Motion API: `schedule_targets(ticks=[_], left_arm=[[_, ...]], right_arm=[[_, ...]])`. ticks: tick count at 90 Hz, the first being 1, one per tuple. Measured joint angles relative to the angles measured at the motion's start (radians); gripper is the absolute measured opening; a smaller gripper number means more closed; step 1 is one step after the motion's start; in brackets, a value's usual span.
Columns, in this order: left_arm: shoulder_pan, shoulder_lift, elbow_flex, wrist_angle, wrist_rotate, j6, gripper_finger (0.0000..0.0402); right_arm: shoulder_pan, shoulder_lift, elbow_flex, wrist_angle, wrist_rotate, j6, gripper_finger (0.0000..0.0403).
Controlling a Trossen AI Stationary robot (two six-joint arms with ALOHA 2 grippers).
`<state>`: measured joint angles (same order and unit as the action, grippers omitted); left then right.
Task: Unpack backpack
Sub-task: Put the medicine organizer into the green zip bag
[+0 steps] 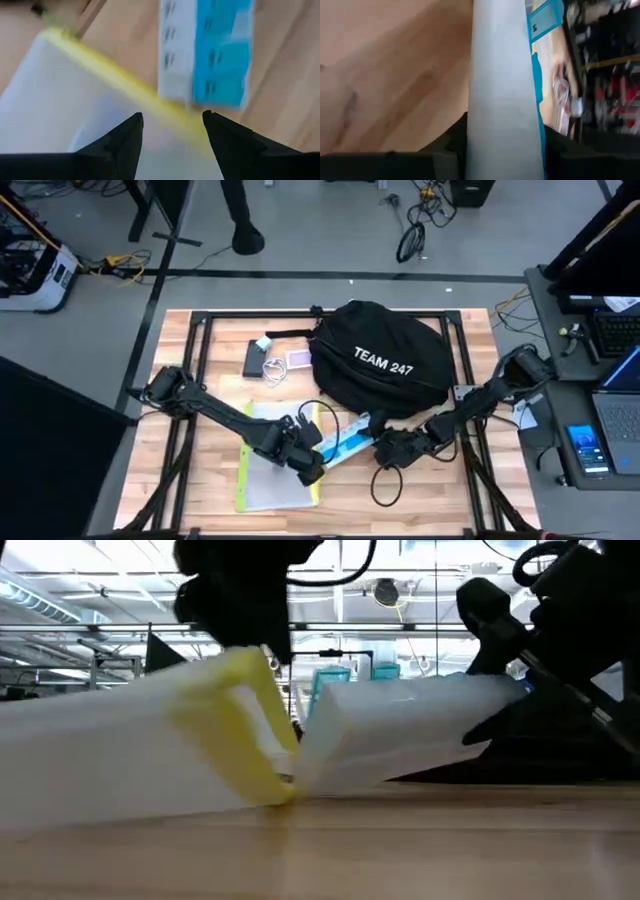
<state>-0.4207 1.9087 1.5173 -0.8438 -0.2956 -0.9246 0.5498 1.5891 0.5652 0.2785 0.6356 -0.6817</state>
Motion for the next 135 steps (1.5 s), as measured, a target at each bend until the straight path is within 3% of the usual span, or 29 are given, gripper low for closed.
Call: schedule_targets(ticks=[27,46,72,90,101,120,135], left_arm=[[0.027,0.001,0.001,0.134,-0.003,0.047,0.0200],[0.037,-0.027,0.048,0.094,0.033,0.042,0.0200],[0.025,-0.155,0.101,-0.071,0.037,-0.071,0.0200],[-0.019,-0.173,0.096,-0.206,-0.045,-0.171,0.0200],[-0.041,-0.133,0.069,-0.205,-0.101,-0.221,0.0200],[-0.075,-0.049,0.003,-0.105,-0.193,-0.322,0.0200],[-0.076,-0.014,-0.001,-0.100,-0.255,-0.352,0.0200]], right_arm=[[-0.077,0.070,0.016,0.282,-0.003,-0.220,0.0115],[-0.156,0.111,0.068,0.305,-0.115,-0.189,0.0115],[-0.208,0.223,0.067,0.380,-0.131,-0.235,0.0115],[-0.255,0.260,0.071,0.427,-0.166,-0.297,0.0115],[-0.294,0.275,0.072,0.514,-0.220,-0.383,0.0115],[-0.344,0.292,0.163,0.398,-0.297,-0.332,0.0115],[-0.311,0.368,0.267,0.342,-0.323,-0.275,0.0115]])
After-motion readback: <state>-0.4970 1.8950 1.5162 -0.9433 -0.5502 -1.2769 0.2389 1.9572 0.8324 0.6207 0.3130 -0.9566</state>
